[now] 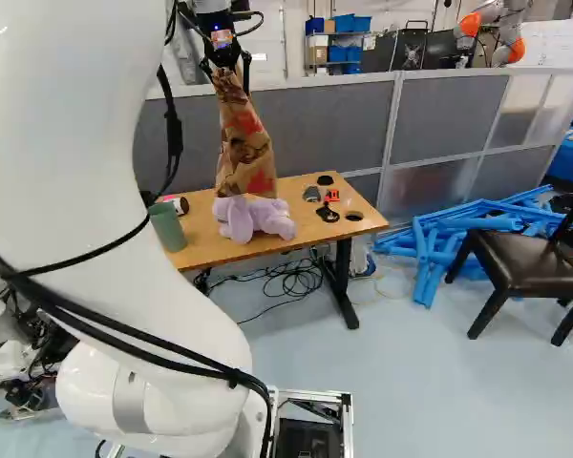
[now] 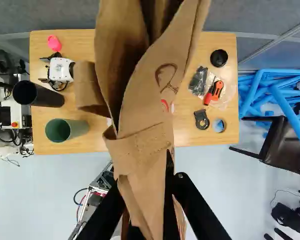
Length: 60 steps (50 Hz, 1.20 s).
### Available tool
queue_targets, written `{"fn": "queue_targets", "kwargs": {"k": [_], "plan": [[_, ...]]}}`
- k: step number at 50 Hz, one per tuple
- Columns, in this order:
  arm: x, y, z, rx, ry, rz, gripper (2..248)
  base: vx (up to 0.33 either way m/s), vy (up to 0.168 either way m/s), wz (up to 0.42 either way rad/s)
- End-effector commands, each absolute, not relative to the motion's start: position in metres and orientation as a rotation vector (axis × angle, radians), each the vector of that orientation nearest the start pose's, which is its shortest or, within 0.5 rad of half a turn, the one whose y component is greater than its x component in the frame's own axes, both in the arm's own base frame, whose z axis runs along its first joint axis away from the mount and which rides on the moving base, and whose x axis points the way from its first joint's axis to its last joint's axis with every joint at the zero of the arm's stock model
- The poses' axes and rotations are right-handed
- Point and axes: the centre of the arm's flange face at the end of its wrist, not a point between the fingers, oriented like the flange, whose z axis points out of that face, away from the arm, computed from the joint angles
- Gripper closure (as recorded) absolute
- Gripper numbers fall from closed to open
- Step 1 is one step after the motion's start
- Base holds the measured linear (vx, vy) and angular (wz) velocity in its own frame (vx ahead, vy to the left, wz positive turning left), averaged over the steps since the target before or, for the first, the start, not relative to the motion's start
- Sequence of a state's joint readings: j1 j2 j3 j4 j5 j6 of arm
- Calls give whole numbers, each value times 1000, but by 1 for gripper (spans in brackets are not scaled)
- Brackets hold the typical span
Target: Pick up the bag on the ground and place it on the table
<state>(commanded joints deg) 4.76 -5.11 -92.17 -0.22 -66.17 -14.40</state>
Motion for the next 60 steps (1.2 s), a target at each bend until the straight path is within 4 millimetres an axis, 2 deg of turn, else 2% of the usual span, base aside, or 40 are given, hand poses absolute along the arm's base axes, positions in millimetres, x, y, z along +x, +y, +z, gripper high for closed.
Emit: {"fn": "queue_targets", "kwargs": {"k": [32,60], "plan": [[498,41,796,-3080,-521,-573,229,151,4,-6],[502,43,796,-3078,-527,-574,229,106,34,-15]]}}
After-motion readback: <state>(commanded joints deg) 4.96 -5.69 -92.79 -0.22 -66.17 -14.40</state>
